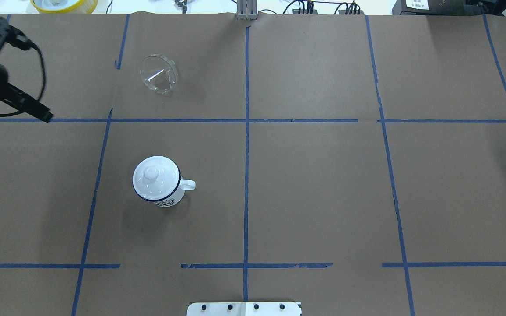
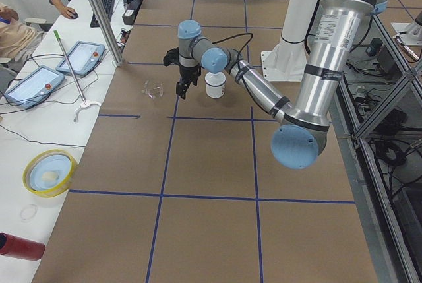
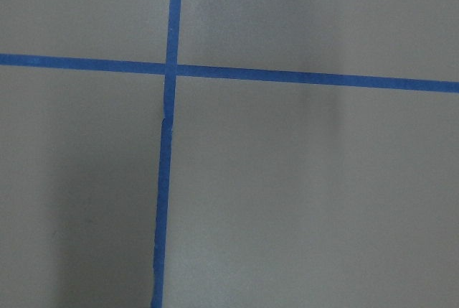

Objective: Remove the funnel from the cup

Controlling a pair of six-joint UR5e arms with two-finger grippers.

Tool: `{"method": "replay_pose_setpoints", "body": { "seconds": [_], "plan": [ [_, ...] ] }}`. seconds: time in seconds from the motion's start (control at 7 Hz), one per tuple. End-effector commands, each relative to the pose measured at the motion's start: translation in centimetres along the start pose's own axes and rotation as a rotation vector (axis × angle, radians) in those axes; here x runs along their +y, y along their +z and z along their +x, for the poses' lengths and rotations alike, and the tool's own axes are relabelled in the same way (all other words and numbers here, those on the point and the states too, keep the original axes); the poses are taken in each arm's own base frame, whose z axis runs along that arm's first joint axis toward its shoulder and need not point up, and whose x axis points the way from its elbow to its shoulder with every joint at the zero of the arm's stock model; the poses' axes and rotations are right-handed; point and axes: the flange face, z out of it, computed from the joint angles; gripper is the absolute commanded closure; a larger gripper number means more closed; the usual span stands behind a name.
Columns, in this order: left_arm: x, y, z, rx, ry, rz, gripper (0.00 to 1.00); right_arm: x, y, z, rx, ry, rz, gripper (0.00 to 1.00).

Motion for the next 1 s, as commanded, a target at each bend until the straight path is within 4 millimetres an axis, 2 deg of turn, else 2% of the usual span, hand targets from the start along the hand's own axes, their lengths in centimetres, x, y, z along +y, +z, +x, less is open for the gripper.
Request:
{"method": "replay_pose_setpoints", "body": {
  "seconds": [0.0,0.14,0.29,0.43,0.57,0.71,0.86],
  "plan": [
    [6.0,0.0,-11.0,-0.032,-0.081,-0.053,0.00,0.0,0.0,0.0,0.000,0.000,0.000,0.00],
    [8.6,0.1,-17.9,-0.059,-0.037,-0.072,0.00,0.0,0.0,0.0,0.000,0.000,0.000,0.00],
    [12.4,1.3,-24.0,-0.068,-0.064,-0.120,0.00,0.0,0.0,0.0,0.000,0.000,0.000,0.00],
    [16.2,1.1,-29.5,-0.075,-0.104,-0.131,0.00,0.0,0.0,0.0,0.000,0.000,0.000,0.00],
    [20.3,-0.5,-33.2,-0.083,-0.152,-0.108,0.00,0.0,0.0,0.0,0.000,0.000,0.000,0.00],
    [21.4,-1.1,-33.4,-0.036,-0.198,-0.080,0.00,0.0,0.0,0.0,0.000,0.000,0.000,0.00],
    [21.7,-0.5,-33.7,-0.022,-0.211,-0.086,0.00,0.0,0.0,0.0,0.000,0.000,0.000,0.00]
  ]
}}
